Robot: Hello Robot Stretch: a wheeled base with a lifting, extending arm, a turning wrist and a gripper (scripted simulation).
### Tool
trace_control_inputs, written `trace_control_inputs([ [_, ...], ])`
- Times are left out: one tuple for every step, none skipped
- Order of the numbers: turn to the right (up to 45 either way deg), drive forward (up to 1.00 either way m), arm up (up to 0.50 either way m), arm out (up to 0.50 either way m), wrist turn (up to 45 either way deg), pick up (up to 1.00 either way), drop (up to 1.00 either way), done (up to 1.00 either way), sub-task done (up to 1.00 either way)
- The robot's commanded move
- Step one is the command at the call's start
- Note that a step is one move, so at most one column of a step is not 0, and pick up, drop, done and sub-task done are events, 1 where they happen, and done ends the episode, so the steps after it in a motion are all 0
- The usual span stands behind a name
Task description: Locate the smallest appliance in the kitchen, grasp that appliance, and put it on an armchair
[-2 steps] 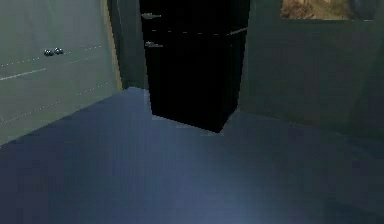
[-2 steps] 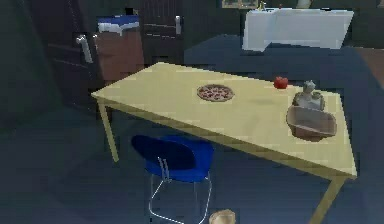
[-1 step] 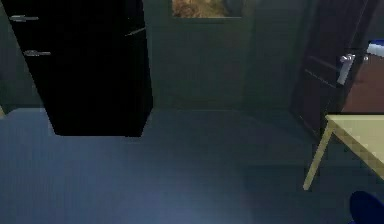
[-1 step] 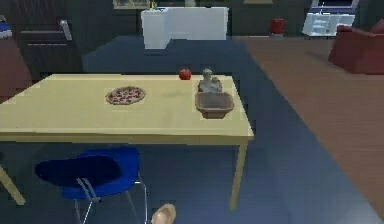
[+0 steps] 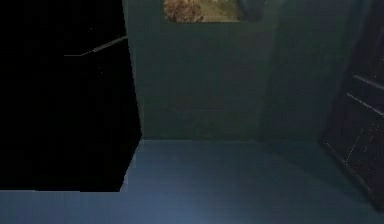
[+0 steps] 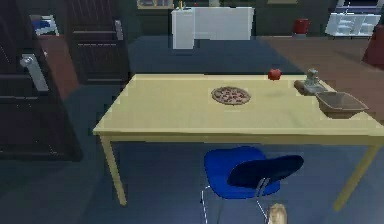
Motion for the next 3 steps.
trace_control_inputs([
  [9.0,0.0,0.0,0.0,0.0,0.0,0.0,0.0,0.0],
  [0.0,0.8,0.0,0.0,0.0,0.0,0.0,0.0,0.0],
  [-45.0,0.0,0.0,0.0,0.0,0.0,0.0,0.0,0.0],
])
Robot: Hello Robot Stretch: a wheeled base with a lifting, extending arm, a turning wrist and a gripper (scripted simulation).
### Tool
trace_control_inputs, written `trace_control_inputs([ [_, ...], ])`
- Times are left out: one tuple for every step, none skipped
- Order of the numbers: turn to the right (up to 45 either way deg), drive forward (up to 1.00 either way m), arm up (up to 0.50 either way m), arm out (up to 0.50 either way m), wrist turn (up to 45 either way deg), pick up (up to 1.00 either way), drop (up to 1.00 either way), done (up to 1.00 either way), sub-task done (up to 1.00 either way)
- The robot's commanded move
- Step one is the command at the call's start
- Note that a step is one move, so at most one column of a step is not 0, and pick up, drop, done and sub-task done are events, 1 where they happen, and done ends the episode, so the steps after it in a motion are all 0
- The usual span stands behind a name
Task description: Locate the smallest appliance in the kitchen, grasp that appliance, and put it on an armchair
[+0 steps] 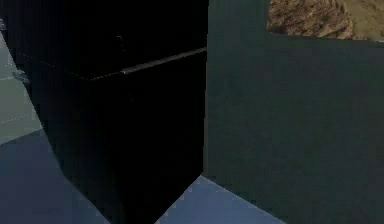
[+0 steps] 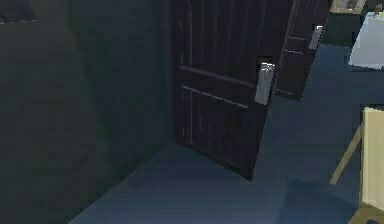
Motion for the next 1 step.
trace_control_inputs([
  [-45.0,0.0,0.0,0.0,0.0,0.0,0.0,0.0,0.0],
])
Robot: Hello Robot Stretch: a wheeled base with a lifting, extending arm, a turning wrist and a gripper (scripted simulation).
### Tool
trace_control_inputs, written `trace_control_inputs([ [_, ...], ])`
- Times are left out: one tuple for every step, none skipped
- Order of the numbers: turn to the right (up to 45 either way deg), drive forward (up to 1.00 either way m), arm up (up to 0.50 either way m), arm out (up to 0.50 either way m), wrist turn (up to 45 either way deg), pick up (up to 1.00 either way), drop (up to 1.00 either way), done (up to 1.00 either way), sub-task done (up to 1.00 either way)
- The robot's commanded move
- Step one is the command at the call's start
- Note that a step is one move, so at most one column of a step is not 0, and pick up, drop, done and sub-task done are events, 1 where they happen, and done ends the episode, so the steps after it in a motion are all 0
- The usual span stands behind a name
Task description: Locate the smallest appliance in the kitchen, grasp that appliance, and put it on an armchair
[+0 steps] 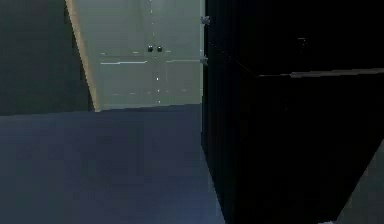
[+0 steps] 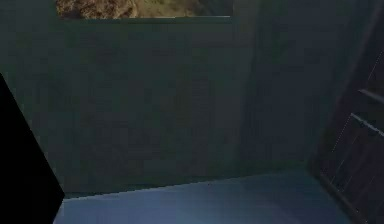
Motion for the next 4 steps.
trace_control_inputs([
  [-45.0,0.0,0.0,0.0,0.0,0.0,0.0,0.0,0.0],
  [-27.0,0.0,0.0,0.0,0.0,0.0,0.0,0.0,0.0],
  [0.0,0.65,0.0,0.0,0.0,0.0,0.0,0.0,0.0],
  [-36.0,0.0,0.0,0.0,0.0,0.0,0.0,0.0,0.0],
])
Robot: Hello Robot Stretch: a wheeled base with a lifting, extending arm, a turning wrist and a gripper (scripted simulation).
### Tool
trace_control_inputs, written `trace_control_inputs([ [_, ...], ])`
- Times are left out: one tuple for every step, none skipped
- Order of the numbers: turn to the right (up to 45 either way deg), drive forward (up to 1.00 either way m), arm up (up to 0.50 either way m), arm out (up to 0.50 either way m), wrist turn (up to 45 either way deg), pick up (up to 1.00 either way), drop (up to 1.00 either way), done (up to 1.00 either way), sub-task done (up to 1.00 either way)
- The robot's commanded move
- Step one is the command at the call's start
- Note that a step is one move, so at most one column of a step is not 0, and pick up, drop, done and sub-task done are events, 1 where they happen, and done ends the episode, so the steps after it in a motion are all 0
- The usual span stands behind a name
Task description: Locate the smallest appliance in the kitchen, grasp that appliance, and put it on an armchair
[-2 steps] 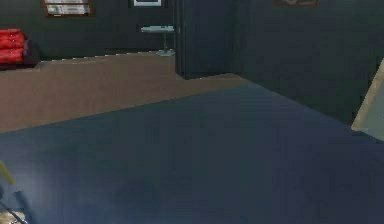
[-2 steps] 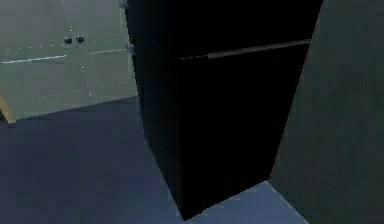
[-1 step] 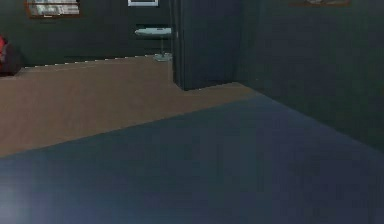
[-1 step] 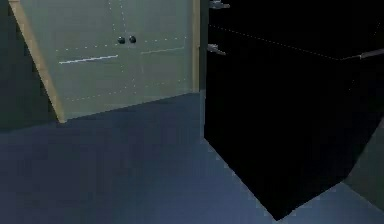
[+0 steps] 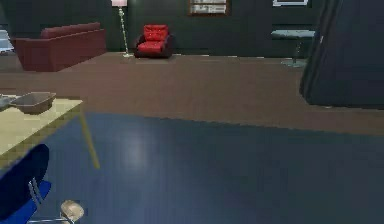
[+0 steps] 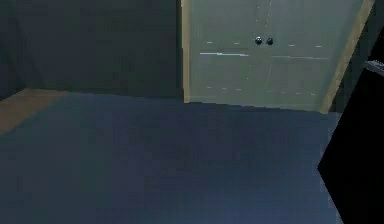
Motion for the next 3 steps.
trace_control_inputs([
  [0.0,1.0,0.0,0.0,0.0,0.0,0.0,0.0,0.0],
  [-24.0,0.0,0.0,0.0,0.0,0.0,0.0,0.0,0.0],
  [0.0,1.0,0.0,0.0,0.0,0.0,0.0,0.0,0.0],
])
